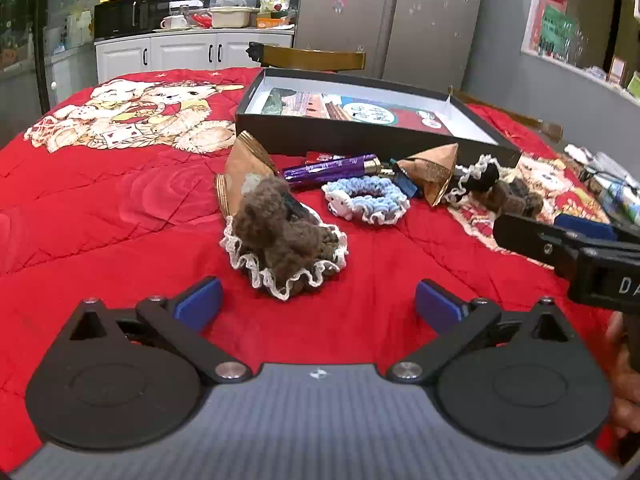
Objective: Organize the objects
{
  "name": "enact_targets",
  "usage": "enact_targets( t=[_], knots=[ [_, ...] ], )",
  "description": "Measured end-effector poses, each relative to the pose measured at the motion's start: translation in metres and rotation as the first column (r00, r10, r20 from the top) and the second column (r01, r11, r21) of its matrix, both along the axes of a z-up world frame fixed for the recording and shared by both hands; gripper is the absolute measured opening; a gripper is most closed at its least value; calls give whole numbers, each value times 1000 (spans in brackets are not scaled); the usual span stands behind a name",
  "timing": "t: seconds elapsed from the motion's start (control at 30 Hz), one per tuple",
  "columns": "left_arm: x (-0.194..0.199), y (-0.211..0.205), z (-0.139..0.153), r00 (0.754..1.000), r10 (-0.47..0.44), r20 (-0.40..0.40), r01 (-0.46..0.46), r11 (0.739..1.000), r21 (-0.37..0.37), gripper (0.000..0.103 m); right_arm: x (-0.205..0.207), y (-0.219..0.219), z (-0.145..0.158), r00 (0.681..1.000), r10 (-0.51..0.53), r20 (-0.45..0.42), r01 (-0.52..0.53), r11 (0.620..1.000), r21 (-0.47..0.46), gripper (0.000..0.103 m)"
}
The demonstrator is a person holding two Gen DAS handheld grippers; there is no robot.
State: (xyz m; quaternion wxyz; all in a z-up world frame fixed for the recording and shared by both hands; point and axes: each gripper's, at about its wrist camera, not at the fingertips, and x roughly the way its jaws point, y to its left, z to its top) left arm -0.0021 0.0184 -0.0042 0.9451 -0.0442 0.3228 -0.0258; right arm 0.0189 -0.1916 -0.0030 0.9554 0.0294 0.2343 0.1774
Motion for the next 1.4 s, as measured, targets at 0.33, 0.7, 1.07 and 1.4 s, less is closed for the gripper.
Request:
enact_targets(
  t=[0.33,0.7,1.07,1.4],
  knots=[
    [4,-9,-1,1000,-18,-24,20,997,78,103,5,1,-2,999,-14,-31,13,1000,-14,103],
    [3,-6,1,1000,-8,-13,9,998,63,101,10,-4,-2,999,-26,-36,26,1000,7,103],
    [8,2,4,1000,-4,21,4,1000,-16,101,22,-3,-1,998,-56,-29,54,996,-77,103],
    [22,8,5,998,69,9,-68,997,-18,94,56,-23,-8,979,-130,-160,133,991,7,103]
  ],
)
